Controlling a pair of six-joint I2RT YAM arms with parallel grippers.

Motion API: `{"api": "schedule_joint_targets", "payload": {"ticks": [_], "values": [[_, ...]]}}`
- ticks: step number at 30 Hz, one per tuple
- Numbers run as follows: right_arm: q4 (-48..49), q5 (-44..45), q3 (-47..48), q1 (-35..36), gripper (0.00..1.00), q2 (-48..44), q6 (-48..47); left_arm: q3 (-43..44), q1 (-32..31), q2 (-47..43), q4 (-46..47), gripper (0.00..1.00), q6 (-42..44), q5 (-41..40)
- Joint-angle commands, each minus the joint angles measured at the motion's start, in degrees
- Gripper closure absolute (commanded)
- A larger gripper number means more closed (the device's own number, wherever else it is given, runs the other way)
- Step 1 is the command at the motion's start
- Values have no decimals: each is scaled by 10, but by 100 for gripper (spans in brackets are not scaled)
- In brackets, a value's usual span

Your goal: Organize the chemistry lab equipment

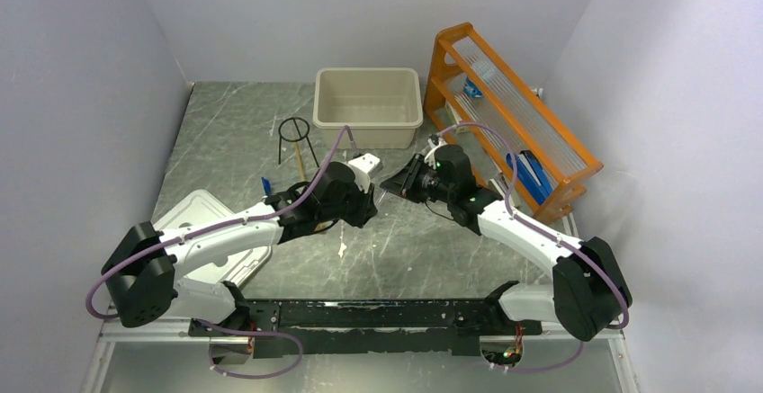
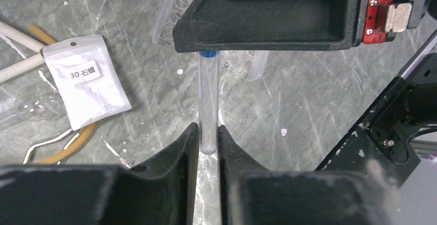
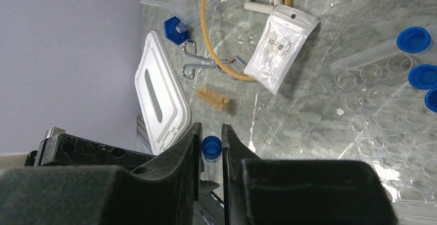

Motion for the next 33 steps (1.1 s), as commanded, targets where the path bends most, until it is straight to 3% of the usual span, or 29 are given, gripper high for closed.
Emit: {"api": "schedule_joint_targets", "payload": {"ticks": [1,6,10,18,26,33], "values": [[9,-5,-6,-4,84,-15,-10,3,-2,-1,-1,72,-4,-29],[-31,60,5,-4,85,-43,-63,-6,-2,-35,3,45,-12,-61],[-90,155,21,-3,85,-67,-139,2,-2,-65,-12,36,-12,-91],[-142,390,10,56,86,-117,-264,39,-2,-119,-56,33,9,-167],[-59,580,-26,150,86,-113,-341,62,-1,-127,-84,33,34,-198],[103,595,-113,162,89,-123,-398,50,-2,-120,-71,33,31,-176]]}}
